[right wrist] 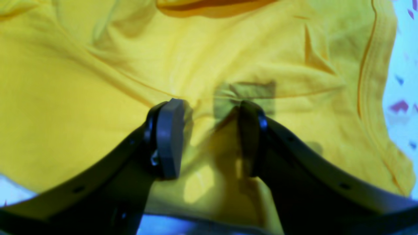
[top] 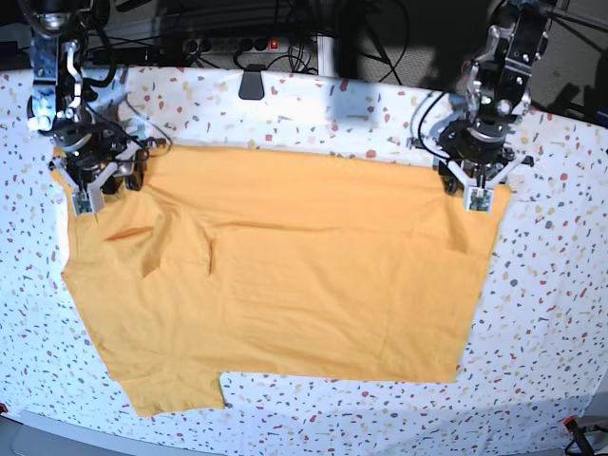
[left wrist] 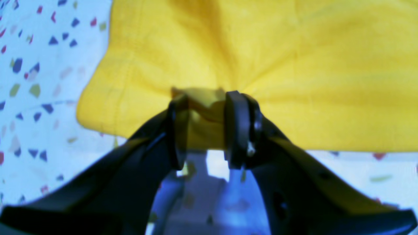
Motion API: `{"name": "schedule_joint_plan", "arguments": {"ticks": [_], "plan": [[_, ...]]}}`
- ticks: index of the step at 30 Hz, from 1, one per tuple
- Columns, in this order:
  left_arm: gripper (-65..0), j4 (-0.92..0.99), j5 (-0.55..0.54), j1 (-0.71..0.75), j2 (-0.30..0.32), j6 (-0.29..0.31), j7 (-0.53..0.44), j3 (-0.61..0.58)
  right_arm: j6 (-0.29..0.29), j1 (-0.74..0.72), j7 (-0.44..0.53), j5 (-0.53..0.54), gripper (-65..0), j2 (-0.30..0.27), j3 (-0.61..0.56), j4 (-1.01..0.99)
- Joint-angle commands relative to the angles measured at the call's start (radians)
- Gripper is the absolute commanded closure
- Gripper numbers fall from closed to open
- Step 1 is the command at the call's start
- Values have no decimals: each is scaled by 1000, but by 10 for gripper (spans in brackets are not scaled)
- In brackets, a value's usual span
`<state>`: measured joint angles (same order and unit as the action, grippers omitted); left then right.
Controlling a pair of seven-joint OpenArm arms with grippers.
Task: Fold the T-shirt properly
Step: 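Pull the folded edge back toward the robot with both grippers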
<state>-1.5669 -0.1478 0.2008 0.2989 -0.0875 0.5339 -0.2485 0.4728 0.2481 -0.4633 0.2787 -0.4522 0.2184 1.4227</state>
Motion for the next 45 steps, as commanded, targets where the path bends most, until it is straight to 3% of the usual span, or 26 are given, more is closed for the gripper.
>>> {"name": "schedule_joint_plan", "arguments": {"ticks": [1,26,37,45], "plan": [[-189,13,-11,44,6,8,161,-7,-1,37,-100,-42,-282,-11,-2,11],[-189,-56,62,276,-2,5,178,-7,-2,304,-122,-36,-282,-10,2,174],[-189,-213,63,367,-2,5,176,-7,-2,353,-137,-31,-282,-10,150,257],[-189,-236,62,365,-2,5,188,-7,-33,344,-136,-31,-282,-10,161,259]]}}
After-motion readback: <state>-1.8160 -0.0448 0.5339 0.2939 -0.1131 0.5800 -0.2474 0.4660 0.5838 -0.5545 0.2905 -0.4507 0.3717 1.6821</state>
